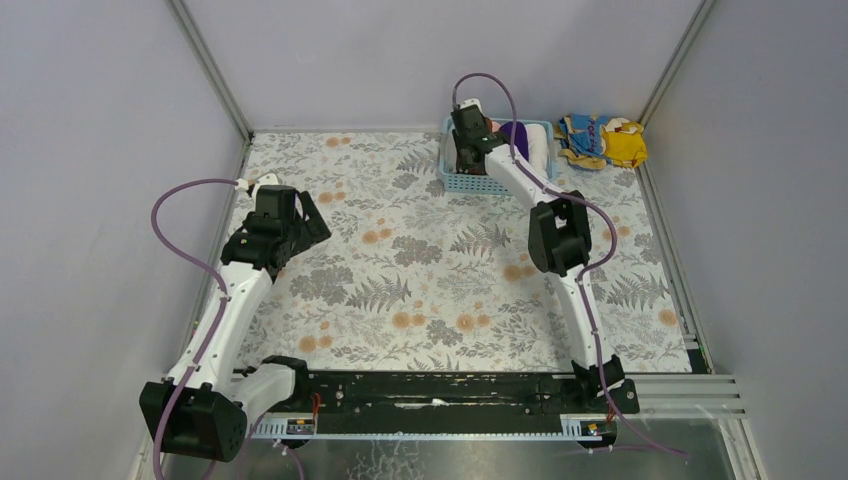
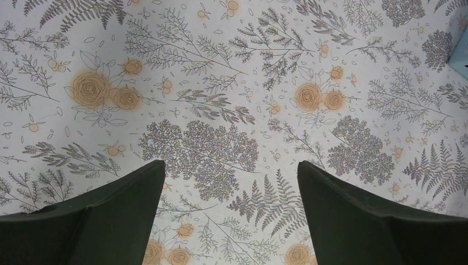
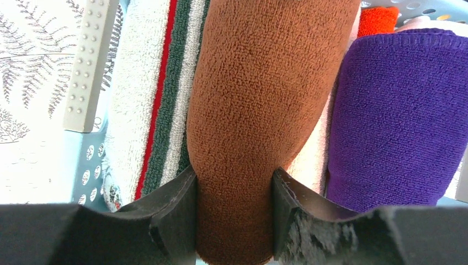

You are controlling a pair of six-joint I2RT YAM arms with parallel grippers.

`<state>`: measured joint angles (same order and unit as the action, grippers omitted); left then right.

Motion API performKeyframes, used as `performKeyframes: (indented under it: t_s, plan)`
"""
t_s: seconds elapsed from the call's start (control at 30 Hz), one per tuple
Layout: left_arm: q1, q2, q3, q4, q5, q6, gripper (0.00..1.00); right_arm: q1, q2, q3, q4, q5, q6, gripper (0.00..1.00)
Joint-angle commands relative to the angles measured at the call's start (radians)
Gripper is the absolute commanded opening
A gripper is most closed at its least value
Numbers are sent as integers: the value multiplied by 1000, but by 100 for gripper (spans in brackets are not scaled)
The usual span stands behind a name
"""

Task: Roll the towels
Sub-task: Place the towel in the bin.

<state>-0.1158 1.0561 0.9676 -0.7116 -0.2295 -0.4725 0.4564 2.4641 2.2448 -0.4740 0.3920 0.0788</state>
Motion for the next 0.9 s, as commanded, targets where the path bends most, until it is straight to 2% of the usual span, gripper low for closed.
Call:
performKeyframes:
  t_s: [0.0,0.2,0.4,0.6,0.7,0.87]
  plan:
    - [9,-2,-12,34,-15,20,90,1,-9,-58,-52,-126,100,23]
    - [13,-7,-12,36,-10,21,90,0,-111,-90,-23,-114,87,47]
    - [18,-13,-14,37,-12,21,91,-1,-152,-99,-16,-86,75,67]
    - [19,-20,-13,37,-7,23,91,0,-241,-134,-23,-82,103,76]
    - [18,-33,-10,43,26,27,92,-1,-364,-223,3,-81,106,81]
    - [20,-81,12,37,87,32,94,0,-684,-538,87,-35,96,91]
